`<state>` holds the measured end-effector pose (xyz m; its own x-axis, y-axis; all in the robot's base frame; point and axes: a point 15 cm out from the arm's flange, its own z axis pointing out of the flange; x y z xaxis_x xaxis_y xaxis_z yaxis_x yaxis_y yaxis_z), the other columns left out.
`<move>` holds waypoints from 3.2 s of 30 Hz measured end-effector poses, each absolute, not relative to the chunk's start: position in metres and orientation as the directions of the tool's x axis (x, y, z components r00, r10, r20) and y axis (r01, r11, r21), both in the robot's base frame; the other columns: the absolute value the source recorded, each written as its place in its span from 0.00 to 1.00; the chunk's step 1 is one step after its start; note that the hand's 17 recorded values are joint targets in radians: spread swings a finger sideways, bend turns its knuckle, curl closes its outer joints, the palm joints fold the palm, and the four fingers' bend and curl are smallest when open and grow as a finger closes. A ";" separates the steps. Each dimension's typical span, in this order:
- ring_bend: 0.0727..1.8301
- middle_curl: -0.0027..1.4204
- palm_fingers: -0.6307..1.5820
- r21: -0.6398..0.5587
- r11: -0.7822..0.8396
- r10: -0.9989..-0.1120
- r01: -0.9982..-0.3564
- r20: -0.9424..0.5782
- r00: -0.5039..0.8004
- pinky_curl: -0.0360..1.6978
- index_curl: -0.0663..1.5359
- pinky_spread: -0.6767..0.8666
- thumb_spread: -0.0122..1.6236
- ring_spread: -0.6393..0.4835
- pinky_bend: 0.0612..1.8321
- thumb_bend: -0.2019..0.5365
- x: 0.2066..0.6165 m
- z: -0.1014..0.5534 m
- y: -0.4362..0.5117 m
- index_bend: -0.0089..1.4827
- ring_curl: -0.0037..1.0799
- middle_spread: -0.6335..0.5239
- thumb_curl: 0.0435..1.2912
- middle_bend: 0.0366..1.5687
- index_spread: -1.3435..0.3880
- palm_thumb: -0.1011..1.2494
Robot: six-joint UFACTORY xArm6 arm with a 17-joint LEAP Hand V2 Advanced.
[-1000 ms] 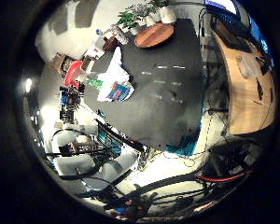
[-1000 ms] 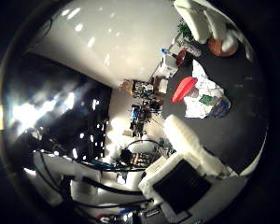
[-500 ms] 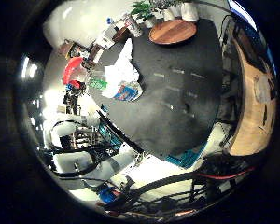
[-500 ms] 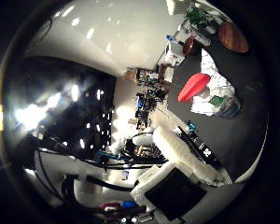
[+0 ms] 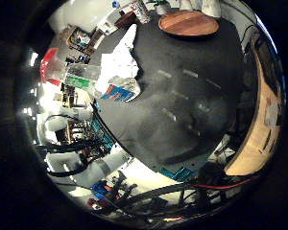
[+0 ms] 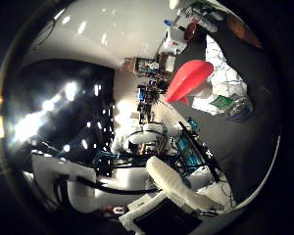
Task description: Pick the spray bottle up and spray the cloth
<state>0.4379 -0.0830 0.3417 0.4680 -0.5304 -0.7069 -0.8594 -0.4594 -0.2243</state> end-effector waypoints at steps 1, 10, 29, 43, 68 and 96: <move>0.10 0.21 0.28 -0.226 -0.460 -0.529 -0.859 -0.707 0.469 0.23 0.22 0.63 0.60 0.64 0.16 0.24 0.438 0.342 -0.083 0.12 0.24 0.58 0.20 0.09 0.56 0.47; 0.09 0.21 0.30 -0.260 -0.465 -0.518 -0.846 -0.695 0.498 0.22 0.22 0.63 0.60 0.63 0.16 0.24 0.463 0.331 -0.061 0.12 0.24 0.57 0.20 0.10 0.56 0.48; 0.07 0.22 0.31 -0.263 -0.489 -0.452 -0.831 -0.738 0.500 0.21 0.21 0.63 0.60 0.61 0.15 0.24 0.481 0.302 -0.018 0.11 0.26 0.57 0.20 0.10 0.56 0.49; 0.08 0.23 0.32 -0.248 -0.526 -0.422 -0.814 -0.754 0.503 0.21 0.20 0.63 0.60 0.60 0.15 0.24 0.476 0.295 0.006 0.11 0.26 0.57 0.20 0.11 0.56 0.49; 0.50 0.46 0.73 -0.223 -0.543 -0.338 -0.809 -0.824 0.454 0.29 0.30 0.11 0.62 0.34 0.41 0.25 0.449 0.279 0.036 0.22 0.48 0.31 0.23 0.46 0.56 0.63; 0.73 0.72 0.76 -0.300 -0.431 -0.280 -0.851 -0.852 0.442 0.74 0.67 0.23 0.66 0.36 0.55 0.26 0.441 0.334 0.037 0.65 0.72 0.35 0.32 0.73 0.57 0.84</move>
